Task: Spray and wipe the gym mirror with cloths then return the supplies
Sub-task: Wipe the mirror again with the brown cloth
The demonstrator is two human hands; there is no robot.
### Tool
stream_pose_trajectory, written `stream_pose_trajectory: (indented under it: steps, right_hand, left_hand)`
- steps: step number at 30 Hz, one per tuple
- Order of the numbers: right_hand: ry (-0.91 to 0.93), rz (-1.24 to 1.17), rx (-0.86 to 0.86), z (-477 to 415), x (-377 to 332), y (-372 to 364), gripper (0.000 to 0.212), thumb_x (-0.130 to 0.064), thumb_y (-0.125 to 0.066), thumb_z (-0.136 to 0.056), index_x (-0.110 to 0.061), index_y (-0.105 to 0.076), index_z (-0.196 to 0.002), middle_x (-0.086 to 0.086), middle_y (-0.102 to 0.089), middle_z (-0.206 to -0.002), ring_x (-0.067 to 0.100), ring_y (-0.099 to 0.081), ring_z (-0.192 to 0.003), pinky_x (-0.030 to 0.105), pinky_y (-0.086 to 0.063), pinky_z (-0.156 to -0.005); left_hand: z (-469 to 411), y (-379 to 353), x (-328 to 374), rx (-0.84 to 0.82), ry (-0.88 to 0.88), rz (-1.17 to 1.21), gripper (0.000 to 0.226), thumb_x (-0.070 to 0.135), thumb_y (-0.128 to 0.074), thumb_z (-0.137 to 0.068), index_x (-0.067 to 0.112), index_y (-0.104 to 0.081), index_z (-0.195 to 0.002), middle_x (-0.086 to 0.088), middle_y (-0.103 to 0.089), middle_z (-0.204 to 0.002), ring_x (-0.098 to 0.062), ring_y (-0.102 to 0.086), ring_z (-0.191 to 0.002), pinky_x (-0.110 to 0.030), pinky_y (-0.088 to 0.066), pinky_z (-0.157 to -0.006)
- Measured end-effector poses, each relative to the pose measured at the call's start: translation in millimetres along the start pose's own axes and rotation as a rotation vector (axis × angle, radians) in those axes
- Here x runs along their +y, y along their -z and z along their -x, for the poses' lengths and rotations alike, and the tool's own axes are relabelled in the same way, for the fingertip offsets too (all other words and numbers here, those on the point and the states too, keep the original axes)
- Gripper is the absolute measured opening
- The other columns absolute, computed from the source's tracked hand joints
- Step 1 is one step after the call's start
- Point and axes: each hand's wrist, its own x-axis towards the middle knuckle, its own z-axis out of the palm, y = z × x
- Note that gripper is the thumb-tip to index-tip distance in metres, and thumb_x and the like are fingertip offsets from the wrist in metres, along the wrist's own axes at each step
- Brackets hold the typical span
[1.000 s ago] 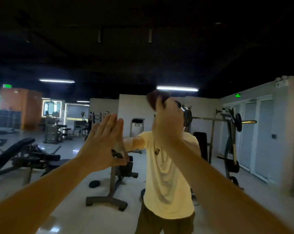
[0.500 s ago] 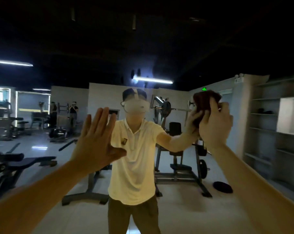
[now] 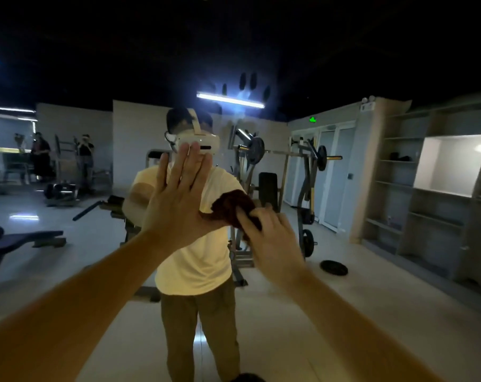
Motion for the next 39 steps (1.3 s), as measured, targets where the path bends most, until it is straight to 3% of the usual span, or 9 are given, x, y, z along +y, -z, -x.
stream_pose_trajectory:
  steps: [4, 10, 15, 22, 24, 27, 31, 36, 39]
  right_hand:
    - [-0.378, -0.011, 0.048, 11.1, 70.2, 16.8, 0.032, -0.042, -0.049, -0.101, -0.034, -0.057, -0.131, 0.001, -0.061, -0.121, 0.026, -0.061, -0.107, 0.043, -0.052, -0.094]
    - [-1.046, -0.116, 0.289, 8.0, 73.1, 14.9, 0.045, -0.005, -0.056, -0.094, -0.007, -0.048, -0.138, 0.020, -0.051, -0.125, 0.036, -0.058, -0.103, 0.046, -0.053, -0.091]
    - [-0.824, -0.329, 0.182, 3.8, -40.7, -4.3, 0.043, -0.036, -0.039, -0.089, -0.012, -0.054, -0.122, 0.014, -0.053, -0.128, 0.028, -0.057, -0.109, 0.045, -0.053, -0.095]
    - [-0.259, -0.271, -0.057, 57.7, -41.7, -16.1, 0.042, -0.018, -0.080, -0.077, -0.019, -0.062, -0.115, 0.008, -0.060, -0.119, 0.024, -0.060, -0.108, 0.041, -0.053, -0.096]
    - [-0.334, -0.217, -0.102, 71.3, -1.3, -7.0, 0.038, -0.017, -0.072, -0.081, -0.020, -0.062, -0.117, 0.010, -0.057, -0.129, 0.026, -0.058, -0.113, 0.045, -0.052, -0.098]
    - [-0.692, -0.179, -0.020, 94.0, 74.2, 3.2, 0.037, -0.005, -0.067, -0.081, -0.013, -0.059, -0.117, 0.017, -0.055, -0.124, 0.035, -0.058, -0.107, 0.048, -0.050, -0.094]
    - [-1.069, -0.234, 0.119, 103.4, 115.8, 7.3, 0.037, 0.002, -0.059, -0.082, -0.002, -0.052, -0.118, 0.024, -0.050, -0.119, 0.044, -0.055, -0.101, 0.054, -0.052, -0.086]
    - [-0.986, -0.366, 0.116, 97.0, 36.0, -17.4, 0.044, -0.008, -0.058, -0.084, -0.009, -0.053, -0.128, 0.018, -0.048, -0.129, 0.028, -0.054, -0.105, 0.042, -0.049, -0.084]
    - [-0.860, -0.604, 0.053, 88.8, -31.7, -27.5, 0.034, -0.019, -0.062, -0.093, -0.026, -0.058, -0.126, 0.007, -0.054, -0.132, 0.018, -0.053, -0.114, 0.040, -0.049, -0.100]
  left_hand:
    - [-0.4, -0.6, 0.5, -0.008, 0.010, -0.013, 0.128, 0.097, -0.022, -0.080, 0.004, -0.003, -0.165, -0.022, 0.005, -0.172, -0.039, 0.003, -0.160, -0.064, -0.008, -0.126]
    - [-0.9, -2.7, 0.7, 0.000, 0.012, -0.013, 0.129, 0.097, -0.026, -0.078, 0.006, 0.000, -0.166, -0.021, 0.007, -0.172, -0.039, 0.004, -0.160, -0.063, -0.005, -0.127]
    - [-1.7, 1.8, 3.6, -0.031, 0.030, 0.000, 0.129, 0.099, -0.019, -0.080, 0.005, -0.001, -0.166, -0.022, 0.007, -0.172, -0.039, 0.006, -0.160, -0.062, -0.001, -0.128]
    - [6.1, 11.3, 17.6, -0.102, 0.085, -0.024, 0.124, 0.089, -0.041, -0.085, 0.006, 0.003, -0.166, -0.023, 0.009, -0.172, -0.039, 0.008, -0.160, -0.060, -0.002, -0.128]
    - [32.9, 6.9, 31.5, -0.116, 0.068, 0.004, 0.120, 0.079, -0.054, -0.087, 0.004, -0.004, -0.165, -0.024, 0.005, -0.172, -0.040, 0.005, -0.160, -0.062, -0.006, -0.127]
    - [78.7, -1.7, 51.9, -0.172, 0.045, -0.016, 0.127, 0.079, -0.064, -0.078, 0.002, -0.012, -0.165, -0.026, -0.002, -0.171, -0.043, -0.002, -0.159, -0.065, -0.008, -0.126]
    - [88.3, -7.0, 71.1, -0.274, 0.120, -0.078, 0.147, 0.087, -0.069, -0.065, -0.002, -0.007, -0.164, -0.029, 0.004, -0.170, -0.047, 0.004, -0.158, -0.063, 0.004, -0.126]
    - [88.2, -9.5, 80.7, -0.326, 0.191, -0.109, 0.155, 0.092, -0.068, -0.059, -0.002, -0.001, -0.164, -0.027, 0.010, -0.170, -0.044, 0.010, -0.158, -0.068, -0.005, -0.125]
    - [88.9, -5.9, 82.1, -0.344, 0.198, -0.135, 0.154, 0.095, -0.062, -0.060, -0.003, -0.002, -0.163, -0.026, 0.009, -0.171, -0.044, 0.008, -0.158, -0.068, -0.009, -0.125]
